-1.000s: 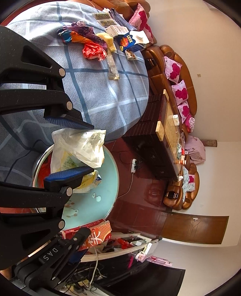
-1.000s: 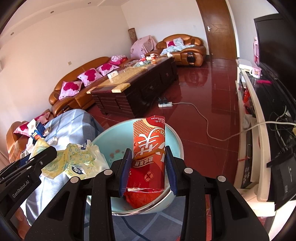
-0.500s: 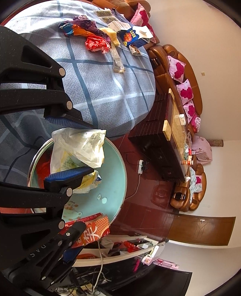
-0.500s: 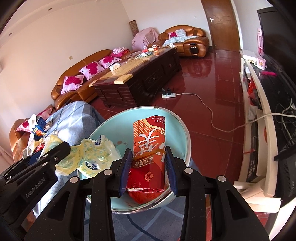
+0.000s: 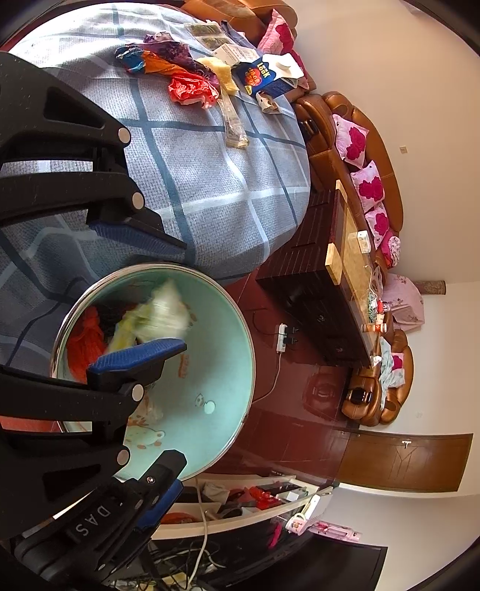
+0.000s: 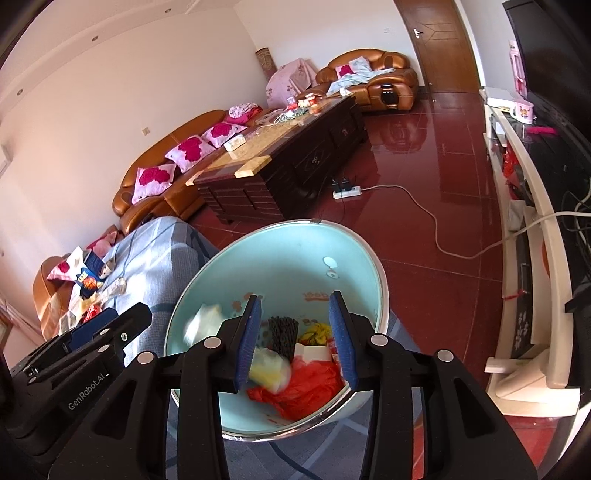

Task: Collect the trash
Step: 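Move both tools back over the table toward the remaining wrappers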

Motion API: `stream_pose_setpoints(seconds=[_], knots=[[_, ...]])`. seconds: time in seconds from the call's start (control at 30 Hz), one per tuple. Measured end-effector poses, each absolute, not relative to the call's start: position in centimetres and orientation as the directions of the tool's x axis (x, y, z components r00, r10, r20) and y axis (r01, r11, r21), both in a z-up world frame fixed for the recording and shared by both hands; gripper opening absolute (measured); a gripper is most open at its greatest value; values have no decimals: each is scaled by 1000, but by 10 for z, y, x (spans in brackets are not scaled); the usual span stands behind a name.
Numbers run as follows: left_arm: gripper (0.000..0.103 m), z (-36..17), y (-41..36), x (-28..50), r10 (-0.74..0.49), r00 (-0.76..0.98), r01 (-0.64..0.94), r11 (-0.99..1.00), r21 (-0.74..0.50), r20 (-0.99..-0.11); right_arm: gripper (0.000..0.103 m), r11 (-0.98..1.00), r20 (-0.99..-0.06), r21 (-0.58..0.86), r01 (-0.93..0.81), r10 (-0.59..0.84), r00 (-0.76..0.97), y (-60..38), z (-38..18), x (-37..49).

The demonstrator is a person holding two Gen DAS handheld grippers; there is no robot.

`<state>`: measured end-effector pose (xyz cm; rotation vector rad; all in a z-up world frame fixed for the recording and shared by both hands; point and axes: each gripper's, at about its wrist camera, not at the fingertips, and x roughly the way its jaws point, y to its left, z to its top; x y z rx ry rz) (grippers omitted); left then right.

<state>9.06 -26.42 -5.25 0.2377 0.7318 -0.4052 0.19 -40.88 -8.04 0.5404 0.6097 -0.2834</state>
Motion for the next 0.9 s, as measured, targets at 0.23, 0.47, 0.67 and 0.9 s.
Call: stream_pose_setpoints(seconds=[0.23,0.47,0.67,0.9], knots=[[69,-49,-264,87,-277,683,436,897,74,-676,45,810,-591,408,420,-116,798,-411,-76,-3],[85,-44,-261,84,-266,698,419,905,78,-665,55,797,-569,410,444,-157,807,-414,-70,-11],[93,-39,-258,78,-249,725,407,907,108,-642,68,789,-560,403,463,-187,807,-412,-69,-15],[97,-36,-248,75,-237,731,390,915,108,-640,74,764,-550,421,490,-215,807,-417,-63,-22]])
